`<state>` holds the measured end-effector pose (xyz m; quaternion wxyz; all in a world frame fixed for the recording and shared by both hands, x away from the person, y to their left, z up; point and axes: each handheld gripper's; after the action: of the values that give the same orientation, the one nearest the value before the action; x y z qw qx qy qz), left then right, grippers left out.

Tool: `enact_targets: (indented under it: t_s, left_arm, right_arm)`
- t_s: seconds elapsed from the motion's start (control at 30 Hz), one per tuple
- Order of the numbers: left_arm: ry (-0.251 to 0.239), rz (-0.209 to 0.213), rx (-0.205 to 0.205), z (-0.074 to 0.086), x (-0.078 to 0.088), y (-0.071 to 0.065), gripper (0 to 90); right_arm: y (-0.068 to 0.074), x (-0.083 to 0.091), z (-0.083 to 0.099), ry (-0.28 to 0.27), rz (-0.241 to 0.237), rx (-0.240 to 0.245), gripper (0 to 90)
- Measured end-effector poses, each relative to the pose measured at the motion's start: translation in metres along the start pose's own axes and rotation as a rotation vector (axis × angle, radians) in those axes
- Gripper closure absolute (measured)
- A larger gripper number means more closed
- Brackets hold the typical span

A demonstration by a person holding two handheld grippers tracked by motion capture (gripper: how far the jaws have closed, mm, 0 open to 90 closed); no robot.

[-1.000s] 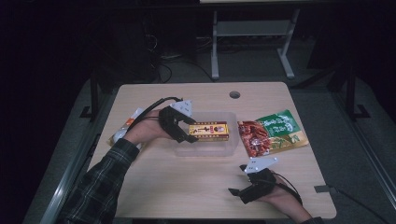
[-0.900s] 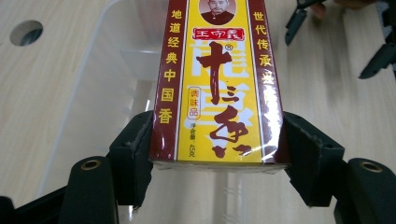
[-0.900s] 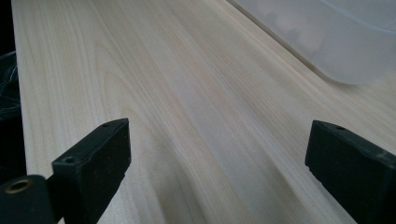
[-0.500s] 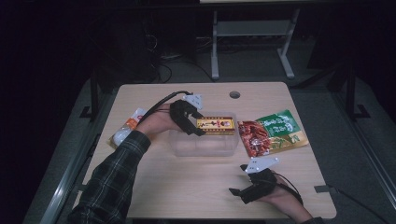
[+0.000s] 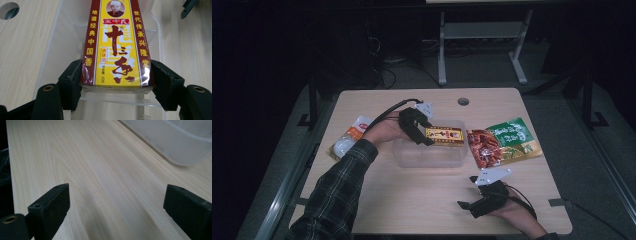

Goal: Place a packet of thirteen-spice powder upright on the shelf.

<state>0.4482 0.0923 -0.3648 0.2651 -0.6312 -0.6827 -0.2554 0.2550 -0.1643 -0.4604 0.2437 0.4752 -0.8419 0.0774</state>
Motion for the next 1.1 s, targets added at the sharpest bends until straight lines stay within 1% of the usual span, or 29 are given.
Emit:
enact_targets:
  t_s: [0.13,0.17,0.2,0.23,0.3,0.47,0.57,0.67,0.73,0.9,0.93,1.03,1.07,1.1]
  left_arm:
    - [-0.006,-0.002,-0.001,-0.002,0.000,-0.001,31.8]
    - [-0.006,-0.003,-0.011,-0.002,0.001,0.000,31.8]
    - [-0.008,-0.001,-0.011,-0.003,0.002,0.000,31.8]
    - [-0.017,-0.003,-0.005,-0.003,0.001,-0.001,31.8]
    - [-0.024,-0.008,-0.005,-0.004,0.002,-0.001,31.8]
    - [-0.048,0.000,-0.015,-0.008,0.003,-0.001,31.8]
    - [-0.078,0.000,-0.003,-0.010,0.002,-0.002,31.8]
    - [-0.096,-0.001,-0.003,-0.013,0.001,-0.002,31.8]
    - [-0.114,0.001,0.004,-0.014,0.001,-0.002,31.7]
    - [-0.147,0.004,0.007,-0.018,-0.001,-0.002,31.8]
    - [-0.162,0.000,0.010,-0.020,-0.002,-0.002,31.7]
    - [-0.179,0.003,0.005,-0.024,-0.003,-0.001,31.8]
    - [-0.190,0.003,0.013,-0.025,-0.004,-0.002,31.8]
    - [-0.195,0.004,0.010,-0.026,-0.004,-0.001,31.8]
  right_arm:
    - [0.000,0.000,0.000,0.001,0.000,0.000,6.4]
    - [0.000,0.000,0.000,0.000,0.001,0.001,6.4]
    - [0.000,0.000,0.000,-0.001,0.001,0.001,6.4]
    - [0.000,0.000,0.000,-0.001,0.001,0.001,6.4]
    - [0.000,0.000,0.000,-0.001,0.001,0.001,6.4]
    - [0.000,0.000,0.000,-0.001,0.001,0.001,6.4]
    - [0.000,0.000,0.000,-0.001,-0.001,0.002,6.4]
    - [0.000,0.000,0.000,0.000,0.000,0.003,6.4]
    - [0.000,0.000,0.000,-0.001,0.000,0.003,6.4]
    - [0.001,0.000,0.000,-0.001,-0.002,0.000,6.4]
    - [0.001,0.000,0.000,-0.001,-0.002,0.001,6.4]
    - [0.001,0.000,0.000,-0.001,-0.005,0.002,6.4]
    - [0.001,0.000,0.000,-0.001,-0.005,0.001,6.4]
    - [0.001,0.000,0.000,-0.001,-0.004,0.001,6.4]
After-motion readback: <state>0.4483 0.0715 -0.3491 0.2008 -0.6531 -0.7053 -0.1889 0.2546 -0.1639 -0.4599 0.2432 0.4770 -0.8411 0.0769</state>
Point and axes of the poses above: each handheld gripper's, and its own axes: x roughly backward along the jaws, z roughly out of its underside, y roughly to its left, and after that the axes turned 12 degrees about -y, right-handed
